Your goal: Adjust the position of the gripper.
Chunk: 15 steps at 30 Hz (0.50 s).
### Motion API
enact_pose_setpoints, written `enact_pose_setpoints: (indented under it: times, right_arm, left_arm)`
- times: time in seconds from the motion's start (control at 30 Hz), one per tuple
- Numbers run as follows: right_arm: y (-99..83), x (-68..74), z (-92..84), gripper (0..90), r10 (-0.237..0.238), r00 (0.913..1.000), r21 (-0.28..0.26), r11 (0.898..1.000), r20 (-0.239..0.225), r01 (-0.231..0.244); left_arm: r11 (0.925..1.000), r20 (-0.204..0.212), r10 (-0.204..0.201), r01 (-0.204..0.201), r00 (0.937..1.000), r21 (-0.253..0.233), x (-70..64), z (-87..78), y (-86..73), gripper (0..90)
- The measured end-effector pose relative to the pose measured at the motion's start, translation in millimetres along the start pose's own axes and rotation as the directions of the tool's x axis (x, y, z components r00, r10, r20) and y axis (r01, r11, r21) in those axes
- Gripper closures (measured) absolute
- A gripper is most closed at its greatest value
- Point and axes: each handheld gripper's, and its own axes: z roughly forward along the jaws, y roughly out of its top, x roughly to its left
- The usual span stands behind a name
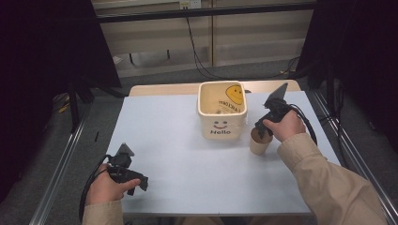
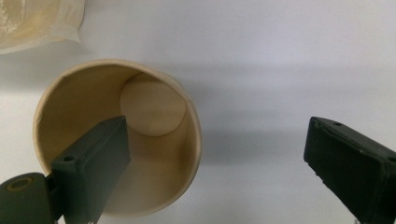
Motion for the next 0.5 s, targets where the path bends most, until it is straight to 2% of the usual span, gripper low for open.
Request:
enact_pose_setpoints:
  times: [0.07,0.13,0.17,0.33,0.37,0.5]
  right_arm:
    - [-0.6,0.3,-0.6,6.9,0.003,1.0000,0.002,1.000,-0.001,-0.003]
    - [-0.8,-0.2,-2.4,7.0,0.000,1.0000,-0.001,1.000,-0.007,0.000]
    - [-0.9,-0.1,-3.1,7.0,0.000,1.0000,0.001,1.000,-0.006,0.000]
    - [-1.4,0.4,-7.9,7.1,-0.004,1.0000,0.014,1.000,-0.009,0.004]
    - [-1.6,0.3,-8.8,7.1,0.001,0.9998,0.005,1.000,-0.018,-0.001]
    - [-1.1,-0.7,-16.8,7.3,0.006,0.9997,0.005,1.000,-0.025,-0.006]
  left_arm:
    - [1.0000,-0.008,0.001,-0.001,1.0000,-0.004,0.0,0.7,-0.1,5.2]
    - [1.0000,0.002,-0.001,0.001,1.0000,0.008,0.1,0.8,0.2,5.2]
    - [1.0000,-0.010,0.005,-0.005,0.9999,0.000,0.1,1.4,0.1,5.2]
    - [1.0000,-0.007,0.009,-0.009,0.9999,-0.003,-0.4,1.0,0.1,5.2]
    - [1.0000,0.004,0.006,-0.006,1.0000,0.005,-0.6,0.5,-0.1,5.2]
    - [0.9999,0.004,0.014,-0.014,0.9999,0.001,1.6,-0.4,-0.5,5.1]
